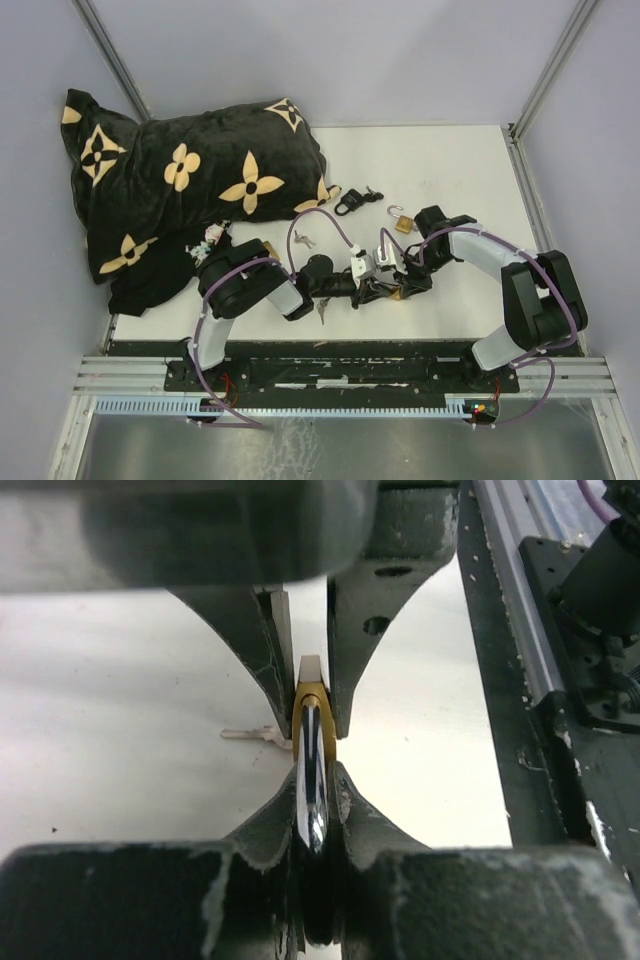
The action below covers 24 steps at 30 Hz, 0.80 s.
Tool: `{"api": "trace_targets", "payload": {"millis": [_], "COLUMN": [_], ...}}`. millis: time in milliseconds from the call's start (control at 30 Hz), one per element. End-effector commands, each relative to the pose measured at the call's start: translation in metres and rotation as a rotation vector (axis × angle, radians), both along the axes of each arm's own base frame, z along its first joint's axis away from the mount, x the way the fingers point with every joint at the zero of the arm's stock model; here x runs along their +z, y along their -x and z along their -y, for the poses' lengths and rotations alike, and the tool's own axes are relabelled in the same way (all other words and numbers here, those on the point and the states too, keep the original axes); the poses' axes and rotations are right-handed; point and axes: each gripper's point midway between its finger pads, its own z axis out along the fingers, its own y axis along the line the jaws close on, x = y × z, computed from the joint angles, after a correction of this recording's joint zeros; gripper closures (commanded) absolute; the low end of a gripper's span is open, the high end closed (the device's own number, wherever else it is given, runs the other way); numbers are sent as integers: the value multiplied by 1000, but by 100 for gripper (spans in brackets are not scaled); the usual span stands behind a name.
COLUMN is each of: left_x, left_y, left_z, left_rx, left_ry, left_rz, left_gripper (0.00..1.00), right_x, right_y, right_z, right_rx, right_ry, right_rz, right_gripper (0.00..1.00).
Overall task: Lock with the key
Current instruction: Lock the lock.
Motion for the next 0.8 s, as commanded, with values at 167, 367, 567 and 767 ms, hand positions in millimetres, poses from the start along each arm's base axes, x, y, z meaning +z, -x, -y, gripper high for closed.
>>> {"api": "trace_targets", "payload": {"millis": [167,367,567,767], "left_x": [-58,-6,24,29], "left_y": [66,42,28,22], "left_z": [-23,-30,-43,-56], "left_rx": [-60,38,108,159], "left_ry": [-196,-56,7,13], "left_rz": [-232,-251,-232,-203], "left_gripper": [95,81,55,35], "right_x": [-13,-9,-3,3], "right_y": [-11,-10,-11,-11], "right_z": [-6,-5,-3,-2], "right_rx": [-7,-2,-20,-19], "right_ry": [4,-13,-46,-74], "right_rz": [18,11,3,24], "right_gripper": [98,98,98,98]}}
